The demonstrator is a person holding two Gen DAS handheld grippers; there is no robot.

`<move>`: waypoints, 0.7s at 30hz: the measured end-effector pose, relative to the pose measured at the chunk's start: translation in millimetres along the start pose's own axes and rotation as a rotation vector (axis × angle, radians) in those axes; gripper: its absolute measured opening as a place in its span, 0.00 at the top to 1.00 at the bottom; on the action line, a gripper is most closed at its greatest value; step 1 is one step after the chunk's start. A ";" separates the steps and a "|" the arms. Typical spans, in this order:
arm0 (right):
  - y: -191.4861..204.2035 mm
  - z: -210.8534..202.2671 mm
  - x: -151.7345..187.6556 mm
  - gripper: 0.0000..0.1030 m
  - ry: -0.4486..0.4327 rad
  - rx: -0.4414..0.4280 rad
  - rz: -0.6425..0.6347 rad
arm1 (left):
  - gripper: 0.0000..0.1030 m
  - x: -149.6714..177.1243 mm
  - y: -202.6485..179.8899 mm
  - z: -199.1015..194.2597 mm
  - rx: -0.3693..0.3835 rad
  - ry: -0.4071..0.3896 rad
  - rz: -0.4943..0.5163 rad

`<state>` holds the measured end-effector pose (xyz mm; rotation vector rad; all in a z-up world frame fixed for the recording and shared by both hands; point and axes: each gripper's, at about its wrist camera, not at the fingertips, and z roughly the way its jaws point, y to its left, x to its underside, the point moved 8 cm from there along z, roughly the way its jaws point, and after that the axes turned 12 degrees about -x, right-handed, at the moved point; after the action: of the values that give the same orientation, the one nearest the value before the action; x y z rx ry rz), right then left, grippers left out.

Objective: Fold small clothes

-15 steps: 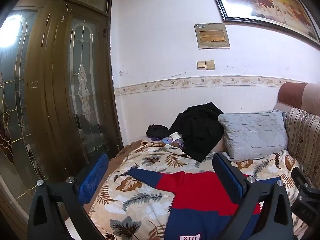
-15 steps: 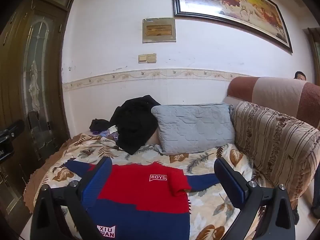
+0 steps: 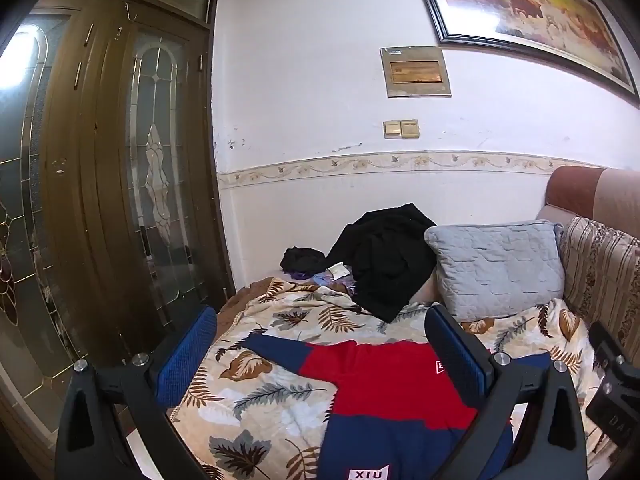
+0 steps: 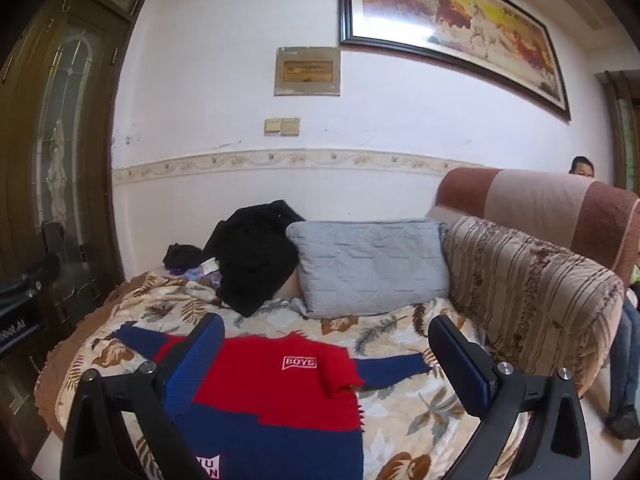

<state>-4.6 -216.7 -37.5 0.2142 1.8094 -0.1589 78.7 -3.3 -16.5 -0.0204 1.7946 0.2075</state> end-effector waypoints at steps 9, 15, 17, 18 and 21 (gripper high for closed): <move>-3.6 -9.0 -7.3 0.00 -0.012 -0.003 0.005 | 0.00 -1.1 -6.5 -5.6 0.015 -0.010 0.000; -3.6 -9.5 -6.5 0.00 -0.007 -0.009 0.016 | 0.00 -0.2 -7.8 -7.4 0.024 -0.010 -0.005; -3.2 -10.7 -7.1 0.00 -0.008 -0.006 0.012 | 0.00 -0.3 -8.5 -8.0 0.028 -0.010 -0.006; -1.9 -11.3 -7.3 0.00 -0.008 -0.003 0.009 | 0.00 -0.9 -7.3 -8.0 0.031 -0.009 -0.007; -1.4 -12.5 -8.0 0.00 -0.010 -0.001 0.008 | 0.00 -1.1 -7.1 -8.6 0.035 -0.009 -0.011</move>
<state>-14.8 -215.8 -26.6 0.2200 1.7989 -0.1535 71.6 -11.7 -14.4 -0.0051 1.7886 0.1682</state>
